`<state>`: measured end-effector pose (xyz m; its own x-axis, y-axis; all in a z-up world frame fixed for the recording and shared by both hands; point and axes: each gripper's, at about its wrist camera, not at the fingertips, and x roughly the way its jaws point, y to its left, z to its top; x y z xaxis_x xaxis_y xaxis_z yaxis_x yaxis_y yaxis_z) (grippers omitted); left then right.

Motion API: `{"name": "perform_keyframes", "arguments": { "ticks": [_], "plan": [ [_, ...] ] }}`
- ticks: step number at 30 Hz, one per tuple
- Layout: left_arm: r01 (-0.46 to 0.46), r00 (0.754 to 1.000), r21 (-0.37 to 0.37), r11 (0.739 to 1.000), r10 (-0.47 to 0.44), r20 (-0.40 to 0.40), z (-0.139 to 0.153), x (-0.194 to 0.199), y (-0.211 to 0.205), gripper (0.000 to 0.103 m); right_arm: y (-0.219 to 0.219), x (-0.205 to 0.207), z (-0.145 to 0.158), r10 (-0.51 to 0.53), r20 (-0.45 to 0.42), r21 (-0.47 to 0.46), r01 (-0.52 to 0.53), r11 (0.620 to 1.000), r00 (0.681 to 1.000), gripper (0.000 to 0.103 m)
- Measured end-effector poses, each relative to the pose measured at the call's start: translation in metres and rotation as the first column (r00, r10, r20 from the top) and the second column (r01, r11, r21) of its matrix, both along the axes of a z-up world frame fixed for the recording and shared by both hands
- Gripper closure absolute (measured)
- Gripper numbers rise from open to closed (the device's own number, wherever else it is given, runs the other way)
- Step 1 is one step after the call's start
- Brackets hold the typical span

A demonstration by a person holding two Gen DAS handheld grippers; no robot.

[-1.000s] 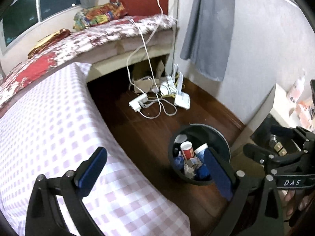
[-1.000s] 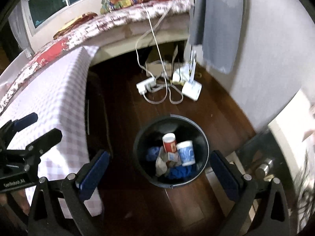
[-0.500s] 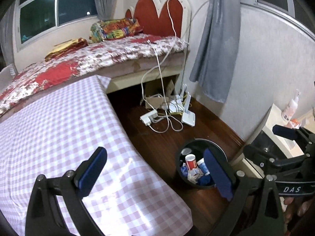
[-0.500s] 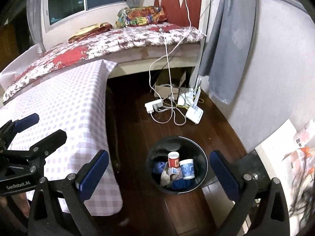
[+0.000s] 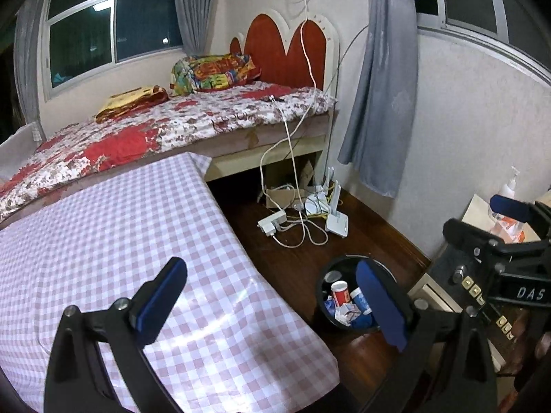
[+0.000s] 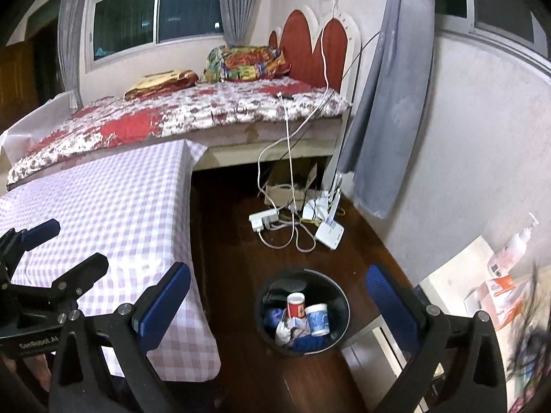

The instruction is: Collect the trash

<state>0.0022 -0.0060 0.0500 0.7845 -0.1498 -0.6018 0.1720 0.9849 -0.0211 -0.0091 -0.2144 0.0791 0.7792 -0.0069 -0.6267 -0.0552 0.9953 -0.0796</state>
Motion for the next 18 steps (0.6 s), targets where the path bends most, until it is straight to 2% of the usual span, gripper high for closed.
{"name": "perform_keyframes", "arguments": {
  "ticks": [18],
  "plan": [
    [-0.003,1.000,-0.011,1.000,0.003,0.019,0.0039,-0.0040,0.0010,0.003,-0.0012,-0.0024,0.0051,0.006,0.012,-0.007,-0.005,1.000,1.000,0.000]
  ]
}}
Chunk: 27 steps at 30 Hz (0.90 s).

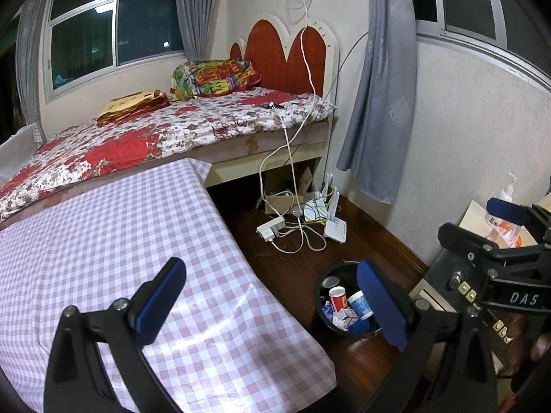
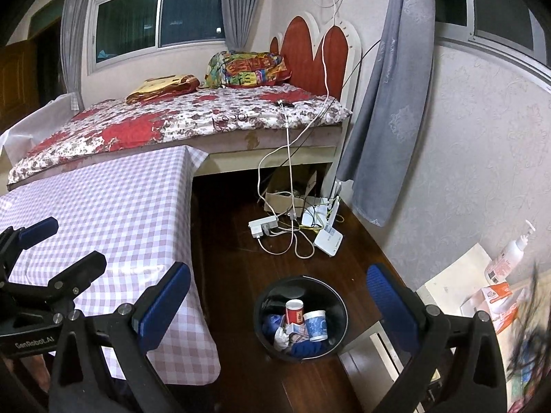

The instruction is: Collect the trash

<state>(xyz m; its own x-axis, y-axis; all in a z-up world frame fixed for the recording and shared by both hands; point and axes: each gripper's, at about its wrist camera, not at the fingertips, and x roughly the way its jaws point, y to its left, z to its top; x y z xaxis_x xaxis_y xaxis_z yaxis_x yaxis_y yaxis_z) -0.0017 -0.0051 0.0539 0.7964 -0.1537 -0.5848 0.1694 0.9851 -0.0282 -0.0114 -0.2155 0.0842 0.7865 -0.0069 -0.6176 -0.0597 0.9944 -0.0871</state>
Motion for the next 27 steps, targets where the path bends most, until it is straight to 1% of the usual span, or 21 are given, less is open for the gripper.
{"name": "perform_keyframes", "arguments": {
  "ticks": [27],
  "plan": [
    [0.000,1.000,0.013,1.000,0.000,0.014,0.0024,-0.0014,-0.0004,0.002,0.0003,0.0007,0.0030,0.000,0.016,-0.010,0.001,1.000,1.000,0.000]
  ]
}}
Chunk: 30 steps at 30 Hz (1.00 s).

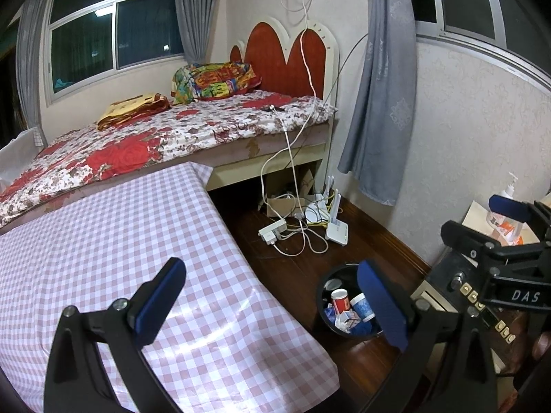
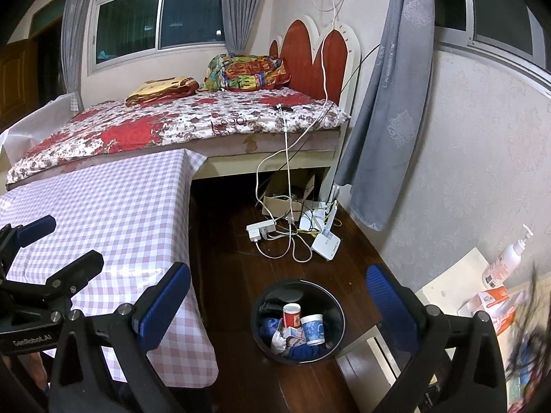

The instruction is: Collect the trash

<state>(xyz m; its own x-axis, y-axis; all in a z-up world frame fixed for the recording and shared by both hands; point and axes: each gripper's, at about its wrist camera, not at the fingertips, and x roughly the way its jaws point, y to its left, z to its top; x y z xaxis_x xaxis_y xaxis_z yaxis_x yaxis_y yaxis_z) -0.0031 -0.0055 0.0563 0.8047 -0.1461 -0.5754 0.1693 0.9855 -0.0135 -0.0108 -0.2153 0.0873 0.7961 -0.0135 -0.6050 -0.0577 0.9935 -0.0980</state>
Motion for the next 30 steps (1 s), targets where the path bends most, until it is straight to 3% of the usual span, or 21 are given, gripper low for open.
{"name": "perform_keyframes", "arguments": {
  "ticks": [30],
  "plan": [
    [0.013,1.000,0.010,1.000,-0.013,-0.008,-0.0018,-0.0013,0.0008,0.002,-0.0020,-0.0024,-0.0038,-0.008,-0.008,-0.005,0.008,1.000,1.000,0.000]
  ]
}}
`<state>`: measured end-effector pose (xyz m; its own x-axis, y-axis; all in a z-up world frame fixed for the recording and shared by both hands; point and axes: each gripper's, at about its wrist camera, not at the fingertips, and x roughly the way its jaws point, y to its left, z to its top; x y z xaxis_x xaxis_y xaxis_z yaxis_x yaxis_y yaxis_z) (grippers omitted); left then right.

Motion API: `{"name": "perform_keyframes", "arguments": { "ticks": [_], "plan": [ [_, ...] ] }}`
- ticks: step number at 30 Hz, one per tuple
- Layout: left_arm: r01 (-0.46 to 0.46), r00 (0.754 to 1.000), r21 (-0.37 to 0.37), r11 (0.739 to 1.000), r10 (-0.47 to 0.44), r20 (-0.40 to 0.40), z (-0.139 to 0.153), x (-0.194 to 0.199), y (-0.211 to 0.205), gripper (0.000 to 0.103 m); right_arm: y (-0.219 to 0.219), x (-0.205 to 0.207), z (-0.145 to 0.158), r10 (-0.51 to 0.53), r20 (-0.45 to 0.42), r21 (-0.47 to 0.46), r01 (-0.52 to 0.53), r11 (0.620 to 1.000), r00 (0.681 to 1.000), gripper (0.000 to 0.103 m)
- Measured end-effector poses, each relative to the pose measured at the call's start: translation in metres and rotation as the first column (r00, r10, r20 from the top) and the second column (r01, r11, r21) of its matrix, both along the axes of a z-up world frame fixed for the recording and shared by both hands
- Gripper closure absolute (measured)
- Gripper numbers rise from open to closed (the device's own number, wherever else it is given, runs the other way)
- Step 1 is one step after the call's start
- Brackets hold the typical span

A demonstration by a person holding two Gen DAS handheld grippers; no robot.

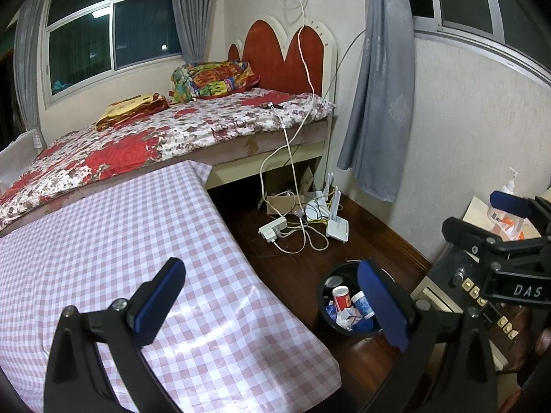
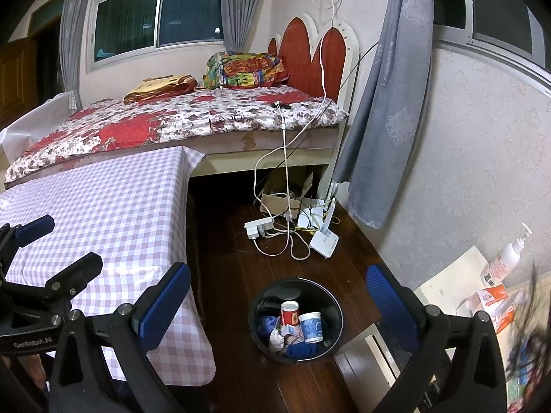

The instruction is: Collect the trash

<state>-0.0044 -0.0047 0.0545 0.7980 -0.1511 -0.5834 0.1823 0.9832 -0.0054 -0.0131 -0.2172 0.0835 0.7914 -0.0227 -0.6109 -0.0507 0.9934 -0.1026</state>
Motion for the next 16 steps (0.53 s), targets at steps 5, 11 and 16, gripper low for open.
{"name": "perform_keyframes", "arguments": {
  "ticks": [5,11,16],
  "plan": [
    [0.031,0.999,-0.025,0.999,-0.032,-0.006,-0.0030,-0.0002,0.0004,0.002,-0.0002,0.0004,0.0001,0.000,0.001,-0.001,0.000,1.000,1.000,0.000],
    [0.073,0.997,-0.031,0.997,-0.073,-0.016,-0.0083,-0.0023,-0.0041,0.002,-0.0013,0.0000,-0.0007,-0.001,0.000,-0.002,0.001,1.000,1.000,0.000],
    [0.068,0.998,-0.038,0.997,-0.068,-0.008,-0.0058,-0.0039,-0.0039,0.002,-0.0044,-0.0021,-0.0057,-0.009,-0.004,0.002,0.009,1.000,1.000,0.000]
  ]
}}
